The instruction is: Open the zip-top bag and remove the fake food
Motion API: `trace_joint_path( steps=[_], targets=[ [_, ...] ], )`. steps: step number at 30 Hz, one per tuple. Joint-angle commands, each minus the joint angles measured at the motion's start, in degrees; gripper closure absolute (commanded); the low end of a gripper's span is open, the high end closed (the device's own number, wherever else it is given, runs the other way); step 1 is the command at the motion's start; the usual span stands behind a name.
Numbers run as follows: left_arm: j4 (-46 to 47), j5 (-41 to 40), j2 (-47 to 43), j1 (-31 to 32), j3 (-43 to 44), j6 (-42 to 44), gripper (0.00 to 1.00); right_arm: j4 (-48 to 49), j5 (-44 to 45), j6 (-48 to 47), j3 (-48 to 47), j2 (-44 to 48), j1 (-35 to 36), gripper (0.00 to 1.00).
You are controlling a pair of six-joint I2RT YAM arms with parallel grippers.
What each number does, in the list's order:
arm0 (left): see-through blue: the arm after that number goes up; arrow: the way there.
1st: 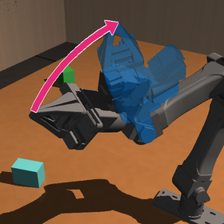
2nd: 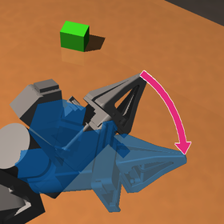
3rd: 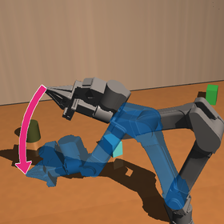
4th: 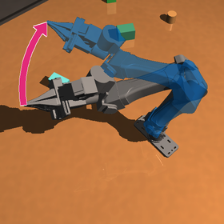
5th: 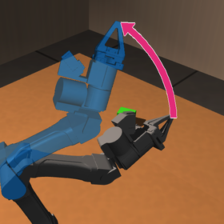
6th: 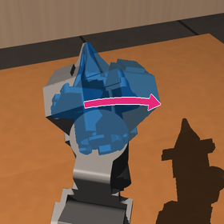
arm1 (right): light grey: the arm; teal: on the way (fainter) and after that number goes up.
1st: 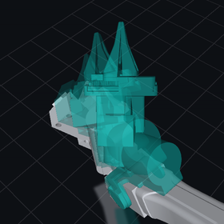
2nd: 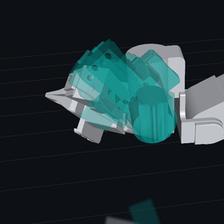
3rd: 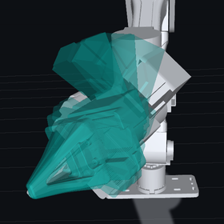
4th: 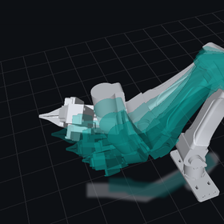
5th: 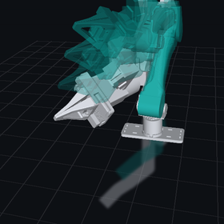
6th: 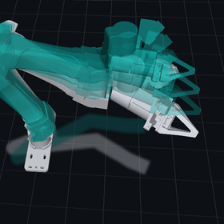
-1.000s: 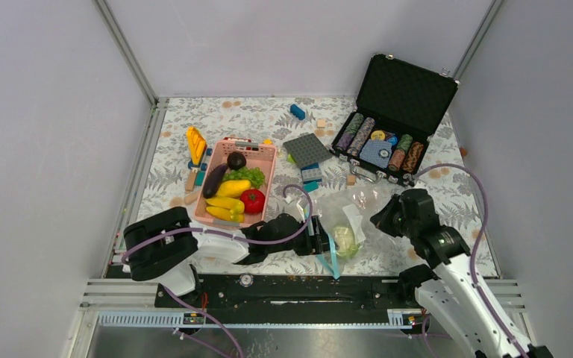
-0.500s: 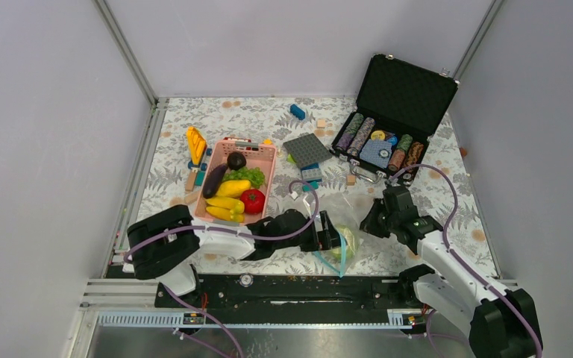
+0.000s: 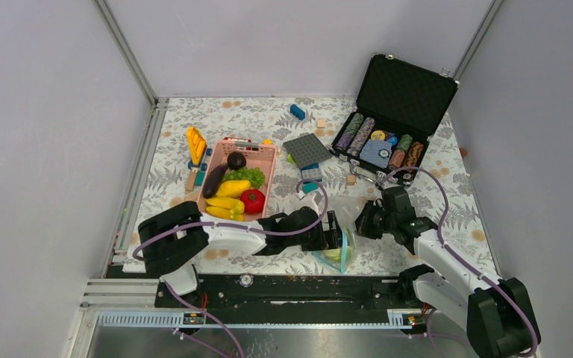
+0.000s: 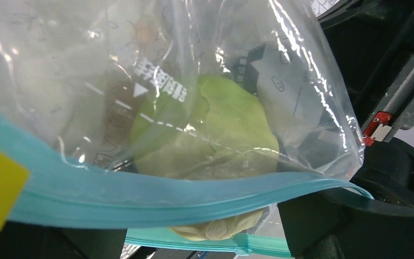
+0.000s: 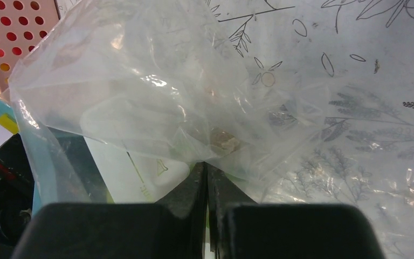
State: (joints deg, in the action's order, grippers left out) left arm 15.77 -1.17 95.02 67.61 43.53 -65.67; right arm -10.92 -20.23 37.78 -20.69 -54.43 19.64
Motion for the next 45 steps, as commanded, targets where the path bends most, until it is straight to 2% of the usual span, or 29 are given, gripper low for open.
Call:
trace_joint_path(
  steps=[1, 5, 7, 13, 19, 22, 25, 30, 34, 40, 45],
  targets=[
    [-1.9, -2.2, 0.7, 0.4, 2.0, 0.7, 0.16, 0.5, -4.0, 0.1, 0.0, 0.8, 0.1, 1.0],
    [-8.0, -3.9, -3.3, 0.4, 2.4, 2.7, 0.26, -4.2, 3.2, -0.3, -1.3, 3.7, 0.2, 1.0],
    [-12.3, -4.6, -6.8, 0.5, 2.5, 4.0, 0.28, -6.1, 6.4, -0.4, -2.0, 5.2, 0.1, 1.0],
    [-25.0, -7.5, -22.4, 0.5, -0.5, 7.9, 0.3, -11.7, 18.3, 0.9, -3.4, 10.0, 0.2, 1.0],
    [-41.7, -16.9, -39.3, 0.1, -2.1, 9.2, 0.32, -14.9, 25.3, 2.3, -3.3, 16.5, 0.1, 1.0],
    [-48.4, -21.3, -46.1, -3.1, -0.4, 11.4, 0.32, -15.9, 25.4, 2.3, -3.5, 18.7, 0.2, 1.0],
    [-50.4, -20.1, -49.1, -10.0, 1.6, 15.8, 0.32, -17.1, 25.3, 2.2, -4.1, 19.6, 0.1, 1.0],
    [-49.0, -14.0, -46.2, -25.0, 6.5, 25.2, 0.32, -18.9, 24.6, 1.6, -5.0, 20.9, 0.1, 1.0],
    [-46.2, -11.8, -38.8, -33.8, 11.4, 30.7, 0.25, -18.6, 23.1, 2.0, -4.3, 22.1, 0.1, 1.0],
    [-40.0, -10.2, -25.9, -40.7, 16.5, 32.8, 0.25, -18.1, 20.4, 2.0, -3.1, 23.4, 0.2, 1.0],
    [-29.0, -6.0, -20.9, -43.9, 14.4, 31.1, 0.25, -19.4, 20.4, 1.4, -3.4, 24.3, 0.1, 1.0]
  ],
)
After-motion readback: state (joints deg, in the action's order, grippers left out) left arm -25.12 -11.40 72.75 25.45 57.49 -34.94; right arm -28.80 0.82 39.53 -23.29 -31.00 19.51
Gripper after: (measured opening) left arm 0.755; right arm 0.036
